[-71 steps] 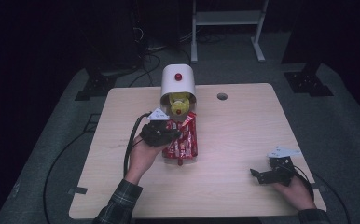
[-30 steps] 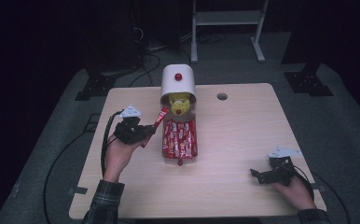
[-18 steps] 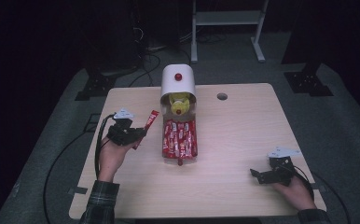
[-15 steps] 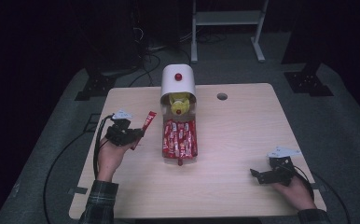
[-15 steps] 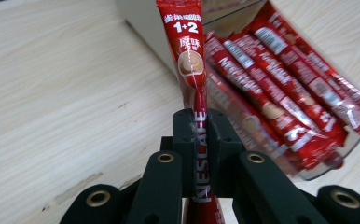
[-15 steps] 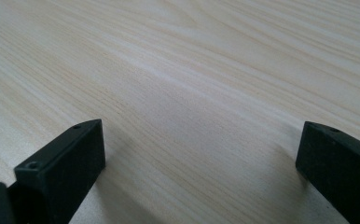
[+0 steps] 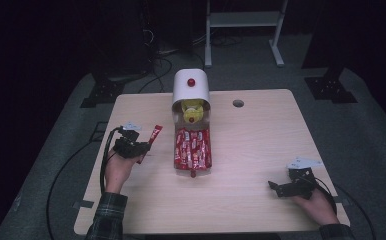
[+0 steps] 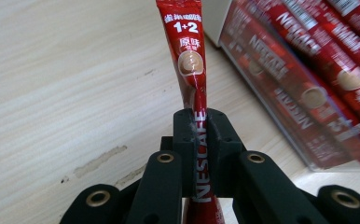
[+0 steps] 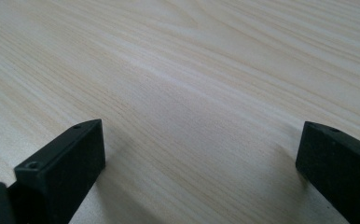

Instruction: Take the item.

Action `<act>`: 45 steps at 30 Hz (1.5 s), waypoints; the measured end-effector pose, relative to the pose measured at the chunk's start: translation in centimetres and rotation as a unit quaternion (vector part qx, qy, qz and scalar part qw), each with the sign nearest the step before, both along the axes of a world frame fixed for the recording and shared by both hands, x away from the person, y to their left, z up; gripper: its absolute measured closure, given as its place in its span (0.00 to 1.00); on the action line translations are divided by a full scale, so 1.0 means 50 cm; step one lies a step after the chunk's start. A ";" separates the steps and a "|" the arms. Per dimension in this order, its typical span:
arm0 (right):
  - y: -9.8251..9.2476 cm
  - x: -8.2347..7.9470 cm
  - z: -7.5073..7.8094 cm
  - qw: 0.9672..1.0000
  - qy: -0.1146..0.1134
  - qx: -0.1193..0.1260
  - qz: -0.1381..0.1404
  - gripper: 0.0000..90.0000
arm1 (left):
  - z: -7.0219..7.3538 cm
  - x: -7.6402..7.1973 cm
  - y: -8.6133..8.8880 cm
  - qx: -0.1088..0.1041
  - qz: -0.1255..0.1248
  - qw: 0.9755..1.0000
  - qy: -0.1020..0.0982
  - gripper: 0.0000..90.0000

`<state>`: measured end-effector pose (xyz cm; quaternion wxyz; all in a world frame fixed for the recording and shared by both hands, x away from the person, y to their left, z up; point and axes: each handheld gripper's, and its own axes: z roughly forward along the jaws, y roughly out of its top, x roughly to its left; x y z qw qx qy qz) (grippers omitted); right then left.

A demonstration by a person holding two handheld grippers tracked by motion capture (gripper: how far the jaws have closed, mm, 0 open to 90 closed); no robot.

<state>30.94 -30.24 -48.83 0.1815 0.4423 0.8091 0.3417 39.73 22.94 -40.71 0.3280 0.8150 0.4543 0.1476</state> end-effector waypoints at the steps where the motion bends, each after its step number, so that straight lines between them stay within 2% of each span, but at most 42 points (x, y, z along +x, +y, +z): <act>1: 0.000 0.000 0.000 1.000 0.000 0.000 0.000 0.00 | -0.004 0.002 0.000 0.004 0.001 1.000 0.003 0.93; 20: 0.000 0.000 0.000 1.000 0.000 0.000 0.000 0.00 | -0.076 0.034 -0.002 0.021 0.016 0.999 0.037 0.92; 32: 0.000 0.000 0.000 1.000 0.000 0.000 0.001 0.00 | -0.091 0.042 -0.002 0.029 0.019 0.998 0.046 0.91; 38: 0.000 0.000 0.000 1.000 0.000 0.000 0.001 0.00 | -0.091 0.042 0.002 0.022 0.022 0.999 0.045 0.84; 42: 0.001 0.000 0.000 1.000 0.000 0.001 0.002 0.00 | -0.085 0.039 0.003 0.022 0.022 0.999 0.037 0.77; 44: 0.001 -0.001 0.000 1.000 0.001 0.001 0.002 0.00 | -0.081 0.037 0.004 0.025 0.024 0.999 0.032 0.69; 45: 0.001 -0.001 0.000 1.000 0.001 0.002 0.002 0.00 | -0.078 0.036 0.004 0.024 0.025 0.999 0.029 0.69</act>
